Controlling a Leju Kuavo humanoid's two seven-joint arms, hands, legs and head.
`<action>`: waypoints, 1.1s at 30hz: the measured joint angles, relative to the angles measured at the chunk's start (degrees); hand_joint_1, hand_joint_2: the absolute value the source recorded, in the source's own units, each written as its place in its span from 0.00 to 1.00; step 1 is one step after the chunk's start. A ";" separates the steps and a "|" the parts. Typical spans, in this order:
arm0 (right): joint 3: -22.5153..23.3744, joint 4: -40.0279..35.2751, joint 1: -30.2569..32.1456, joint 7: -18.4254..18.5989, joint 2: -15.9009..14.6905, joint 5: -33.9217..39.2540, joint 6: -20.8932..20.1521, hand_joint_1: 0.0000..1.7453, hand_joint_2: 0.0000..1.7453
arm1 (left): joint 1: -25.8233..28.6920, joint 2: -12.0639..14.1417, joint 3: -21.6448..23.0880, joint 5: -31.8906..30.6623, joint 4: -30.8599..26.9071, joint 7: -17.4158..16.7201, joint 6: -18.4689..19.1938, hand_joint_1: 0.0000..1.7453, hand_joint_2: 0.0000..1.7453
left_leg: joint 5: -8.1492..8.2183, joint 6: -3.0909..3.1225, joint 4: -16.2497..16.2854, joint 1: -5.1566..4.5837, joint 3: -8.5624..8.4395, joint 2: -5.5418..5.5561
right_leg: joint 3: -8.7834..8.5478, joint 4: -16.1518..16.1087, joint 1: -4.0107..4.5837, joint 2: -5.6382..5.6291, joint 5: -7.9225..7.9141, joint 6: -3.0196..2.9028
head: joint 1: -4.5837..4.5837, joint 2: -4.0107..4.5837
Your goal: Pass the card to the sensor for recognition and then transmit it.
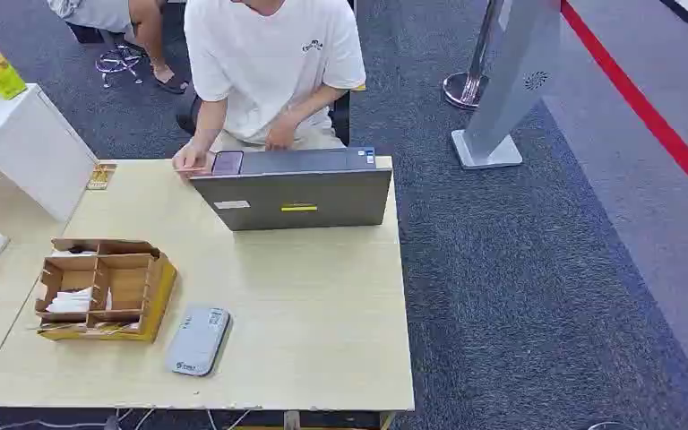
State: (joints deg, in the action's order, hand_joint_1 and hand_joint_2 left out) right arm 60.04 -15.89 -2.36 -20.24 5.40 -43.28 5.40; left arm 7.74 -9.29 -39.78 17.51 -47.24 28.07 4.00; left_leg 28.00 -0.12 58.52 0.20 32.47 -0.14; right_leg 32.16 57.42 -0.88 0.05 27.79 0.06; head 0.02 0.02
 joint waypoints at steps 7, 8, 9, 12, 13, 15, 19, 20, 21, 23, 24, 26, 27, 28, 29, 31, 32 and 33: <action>4.35 0.55 -0.78 -1.53 0.37 -2.16 0.50 0.00 0.00 | 2.35 -1.86 0.00 4.92 -13.73 2.49 -2.65 0.00 1.00 | -0.01 0.00 0.00 0.00 0.00 0.00 | -0.01 0.00 0.00 0.00 0.00 0.00 | 0.00 0.00; 5.04 0.65 -0.89 -1.66 0.44 -2.57 0.63 0.00 0.00 | 2.69 -2.14 0.00 5.65 -15.93 2.86 -3.17 0.00 1.00 | -0.01 0.00 0.00 0.00 -0.01 0.00 | -0.01 0.00 0.00 0.00 0.00 0.00 | 0.00 -0.02; 5.52 0.72 -0.97 -1.85 0.46 -2.86 0.74 0.00 0.00 | 3.03 -2.44 0.00 6.20 -17.83 3.19 -3.56 0.00 1.00 | -0.01 0.00 0.00 0.00 0.00 0.00 | -0.01 0.00 0.00 0.00 0.00 0.00 | 0.02 0.00; 7.23 0.94 -1.31 -2.49 0.66 -3.65 1.01 0.00 0.00 | 3.91 -3.19 0.00 8.04 -24.15 4.13 -5.07 0.00 1.00 | -0.01 0.00 0.00 0.01 0.00 0.00 | -0.01 0.00 0.01 0.00 0.00 0.00 | 0.00 0.00; 7.80 0.98 -1.42 -2.62 0.68 -3.95 1.05 0.00 0.00 | 4.13 -3.34 0.00 8.56 -26.19 4.41 -5.68 0.00 1.00 | -0.01 0.00 0.00 0.01 0.00 0.00 | -0.01 0.01 0.01 0.00 0.00 0.00 | 0.00 -0.02; 8.79 1.09 -1.61 -2.86 0.85 -4.26 1.20 0.00 0.00 | 4.56 -3.83 0.00 9.66 -30.29 5.05 -6.80 0.00 1.00 | -0.01 0.00 0.00 0.01 0.00 0.00 | -0.01 0.01 0.01 0.00 0.00 0.00 | 0.00 -0.02; 10.86 1.33 -1.92 -3.54 1.07 -5.24 1.44 0.00 0.00 | 5.56 -4.80 0.00 11.78 -38.64 6.27 -9.18 0.00 1.00 | -0.01 0.00 0.00 0.01 0.00 0.00 | -0.01 0.01 0.01 0.00 0.00 0.00 | -0.02 0.00; 11.34 1.40 -2.01 -3.67 1.16 -5.64 1.53 0.00 0.00 | 5.82 -5.07 0.00 12.30 -40.74 6.53 -9.75 0.00 1.00 | -0.01 0.00 0.00 0.01 0.00 0.00 | -0.01 0.01 0.01 0.00 0.00 0.00 | -0.02 0.00; 11.89 1.44 -2.13 -3.85 1.20 -5.88 1.66 0.00 0.00 | 6.05 -5.25 0.00 12.78 -42.71 6.86 -10.30 0.00 1.00 | -0.01 0.00 0.00 0.01 0.00 0.00 | -0.01 0.01 0.01 0.00 0.00 0.00 | -0.02 0.00; 12.89 1.57 -2.32 -4.11 1.35 -6.29 1.94 0.00 0.00 | 6.45 -5.76 0.00 13.83 -46.88 7.45 -11.49 0.00 1.00 | -0.01 0.00 0.00 0.01 0.00 0.00 | -0.01 0.01 0.01 0.00 0.00 0.00 | -0.02 0.00; 13.44 1.62 -2.43 -4.34 1.42 -6.60 1.99 0.00 0.00 | 6.68 -5.96 0.00 14.35 -49.00 7.67 -12.06 0.00 1.00 | -0.01 0.00 0.00 0.01 0.00 0.00 | -0.01 0.01 0.01 0.00 0.00 0.00 | -0.02 -0.02; 14.37 1.75 -2.58 -4.57 1.51 -6.97 2.08 0.00 0.00 | 6.91 -6.45 0.00 15.08 -53.09 8.28 -13.43 0.00 1.00 | -0.01 0.00 0.00 0.01 -0.01 0.00 | -0.01 0.01 0.01 0.00 0.00 0.00 | -0.02 0.00; 14.80 1.79 -2.66 -4.61 1.53 -6.97 2.08 0.00 0.00 | 6.89 -6.62 0.00 15.28 -55.15 8.52 -14.28 0.00 1.00 | -0.02 0.01 0.00 0.01 -0.01 0.00 | -0.01 0.01 0.01 0.01 0.00 0.00 | -0.02 0.00; 15.10 1.84 -2.70 -4.68 1.62 -7.17 2.12 0.00 0.00 | 6.91 -6.82 0.00 15.32 -57.18 8.68 -15.10 0.00 1.00 | -0.02 0.02 0.00 0.01 -0.01 0.00 | -0.01 0.01 0.01 0.01 0.00 0.00 | 0.00 0.00; 15.36 1.86 -2.75 -4.79 1.64 -7.43 2.14 0.00 0.00 | 6.89 -6.99 0.02 15.25 -59.62 8.94 -15.96 0.00 1.00 | -0.02 0.02 0.00 0.01 -0.01 0.00 | -0.01 0.01 0.01 0.00 0.00 0.00 | -0.02 0.00; 16.17 1.92 -2.85 -5.00 1.73 -8.00 2.23 0.00 0.00 | 6.90 -7.32 0.15 14.69 -63.67 9.31 -17.89 0.00 1.00 | -0.02 0.01 0.00 0.01 -0.02 0.00 | -0.01 0.01 0.01 0.00 -0.01 0.00 | 0.00 0.00; 16.39 1.97 -2.90 -5.07 1.75 -8.02 2.23 0.00 0.00 | 6.89 -7.47 0.28 14.40 -65.68 9.46 -18.62 0.00 1.00 | -0.02 0.01 0.00 0.01 -0.02 0.00 | -0.01 0.01 0.01 0.00 -0.01 0.00 | -0.02 0.00; 16.65 2.03 -2.96 -5.16 1.77 -8.02 2.25 0.00 0.00 | 6.89 -7.69 0.50 14.03 -67.67 9.70 -19.57 0.00 1.00 | -0.03 0.01 0.00 0.01 -0.02 0.00 | -0.01 0.01 0.01 0.00 -0.01 0.00 | -0.02 -0.02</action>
State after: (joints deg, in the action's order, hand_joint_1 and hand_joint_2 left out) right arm 76.69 -13.86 -5.31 -25.40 7.17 -51.30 7.65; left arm 14.63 -16.98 -39.28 31.54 -114.91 37.77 -15.58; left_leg 27.97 -0.11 58.52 0.21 32.45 -0.14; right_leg 32.15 57.44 -0.88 0.05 27.78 0.05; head 0.00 0.00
